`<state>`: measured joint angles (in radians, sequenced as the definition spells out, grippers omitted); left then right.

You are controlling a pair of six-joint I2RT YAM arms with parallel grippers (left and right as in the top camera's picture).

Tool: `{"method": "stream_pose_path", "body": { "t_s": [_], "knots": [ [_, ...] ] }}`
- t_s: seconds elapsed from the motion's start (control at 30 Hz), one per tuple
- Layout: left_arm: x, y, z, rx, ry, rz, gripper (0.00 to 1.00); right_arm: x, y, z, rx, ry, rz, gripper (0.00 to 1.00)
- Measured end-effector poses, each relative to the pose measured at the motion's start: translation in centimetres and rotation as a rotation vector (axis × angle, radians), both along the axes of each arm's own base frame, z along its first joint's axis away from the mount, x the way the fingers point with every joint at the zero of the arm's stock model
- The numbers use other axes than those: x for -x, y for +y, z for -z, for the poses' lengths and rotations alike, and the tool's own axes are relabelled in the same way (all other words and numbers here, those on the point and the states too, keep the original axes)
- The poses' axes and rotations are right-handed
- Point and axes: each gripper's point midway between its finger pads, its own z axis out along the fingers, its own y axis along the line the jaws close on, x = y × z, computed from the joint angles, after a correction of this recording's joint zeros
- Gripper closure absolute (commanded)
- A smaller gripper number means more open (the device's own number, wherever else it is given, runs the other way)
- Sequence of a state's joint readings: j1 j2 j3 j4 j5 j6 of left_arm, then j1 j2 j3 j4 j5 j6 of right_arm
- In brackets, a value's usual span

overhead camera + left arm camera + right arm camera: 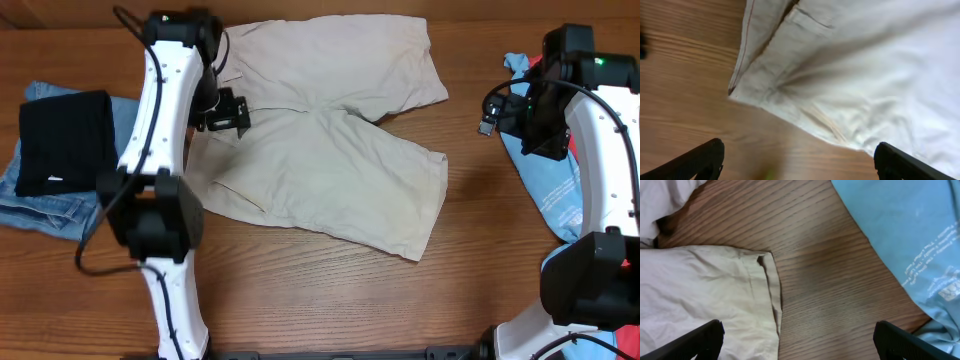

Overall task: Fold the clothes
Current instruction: 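Grasp the left and right leg hems with both grippers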

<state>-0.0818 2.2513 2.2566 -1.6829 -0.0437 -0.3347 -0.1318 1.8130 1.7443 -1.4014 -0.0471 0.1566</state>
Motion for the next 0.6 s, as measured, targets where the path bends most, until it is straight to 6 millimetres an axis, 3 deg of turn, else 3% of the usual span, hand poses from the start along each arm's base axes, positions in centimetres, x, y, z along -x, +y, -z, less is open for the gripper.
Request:
{"method": "stream_pose_path", "body": {
  "t_s": [0.07,0.2,0.27,0.43,0.6],
  "knots": [
    [1.6,-0.7,-3.7,0.001,-0.076,0.023,0.01,0.4,0.5,0.2,-0.027,0.014,-0.013,0.0],
    [5.4,0.1,-6.9,-0.014,-0.118,0.013,0.0,1.6,1.1,1.1,-0.056,0.052,-0.023,0.0],
    [7.0,0.5,-7.3,-0.028,-0.128,0.008,0.0,2.3,1.6,1.4,-0.081,0.062,-0.029,0.0],
    [9.6,1.2,-5.0,-0.05,-0.156,-0.01,0.0,4.8,2.9,2.3,-0.135,0.07,-0.038,0.0],
    [11.0,2.5,0.3,-0.038,-0.203,-0.055,0.0,7.9,5.1,5.4,-0.244,0.06,-0.053,0.0]
  ]
}}
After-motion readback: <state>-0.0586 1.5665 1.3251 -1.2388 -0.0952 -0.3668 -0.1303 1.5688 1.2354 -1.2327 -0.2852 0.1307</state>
